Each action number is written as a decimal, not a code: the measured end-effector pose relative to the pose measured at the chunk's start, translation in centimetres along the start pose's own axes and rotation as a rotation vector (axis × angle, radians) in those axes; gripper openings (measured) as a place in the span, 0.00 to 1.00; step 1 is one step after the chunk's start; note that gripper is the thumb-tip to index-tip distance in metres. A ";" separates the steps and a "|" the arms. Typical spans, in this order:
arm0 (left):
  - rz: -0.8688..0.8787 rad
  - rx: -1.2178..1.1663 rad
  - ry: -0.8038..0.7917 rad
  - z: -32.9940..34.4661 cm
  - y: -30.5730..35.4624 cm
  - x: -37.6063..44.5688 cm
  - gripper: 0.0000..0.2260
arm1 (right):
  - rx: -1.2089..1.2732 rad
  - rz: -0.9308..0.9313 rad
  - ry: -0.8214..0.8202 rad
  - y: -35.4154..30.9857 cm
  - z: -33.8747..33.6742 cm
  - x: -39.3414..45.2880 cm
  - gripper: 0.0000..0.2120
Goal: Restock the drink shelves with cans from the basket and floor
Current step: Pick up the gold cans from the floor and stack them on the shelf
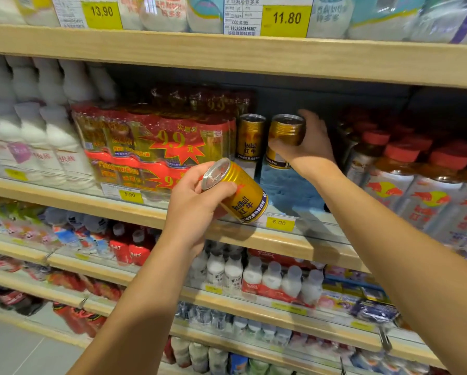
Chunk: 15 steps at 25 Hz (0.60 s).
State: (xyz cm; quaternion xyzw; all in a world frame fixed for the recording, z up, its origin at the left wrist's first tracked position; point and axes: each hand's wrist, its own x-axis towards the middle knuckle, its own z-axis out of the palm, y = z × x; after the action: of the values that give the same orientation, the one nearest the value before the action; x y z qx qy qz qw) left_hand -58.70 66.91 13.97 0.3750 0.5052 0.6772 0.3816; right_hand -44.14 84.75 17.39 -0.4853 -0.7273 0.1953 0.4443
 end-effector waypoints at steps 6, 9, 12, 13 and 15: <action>-0.016 -0.010 -0.014 0.0 -0.3 0.2 0.15 | 0.051 0.167 0.098 -0.4 1.0 0.5 0.44; -0.012 -0.010 -0.016 0.0 -0.1 0.5 0.14 | 0.164 0.118 0.000 0.3 0.0 1.0 0.41; -0.007 -0.027 -0.024 0.2 0.2 0.8 0.15 | 0.141 0.088 -0.075 0.9 -0.3 1.1 0.40; -0.005 -0.030 -0.027 0.3 0.2 0.9 0.15 | 0.117 0.082 -0.062 0.8 -0.1 1.0 0.41; 0.001 -0.028 -0.029 0.5 0.3 0.9 0.15 | 0.067 0.057 0.007 0.3 0.4 0.9 0.43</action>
State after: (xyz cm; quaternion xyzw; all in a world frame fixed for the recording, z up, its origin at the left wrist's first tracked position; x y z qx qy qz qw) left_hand -58.74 67.88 14.47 0.3793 0.4899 0.6790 0.3938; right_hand -44.46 85.77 17.40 -0.4914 -0.7048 0.2304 0.4569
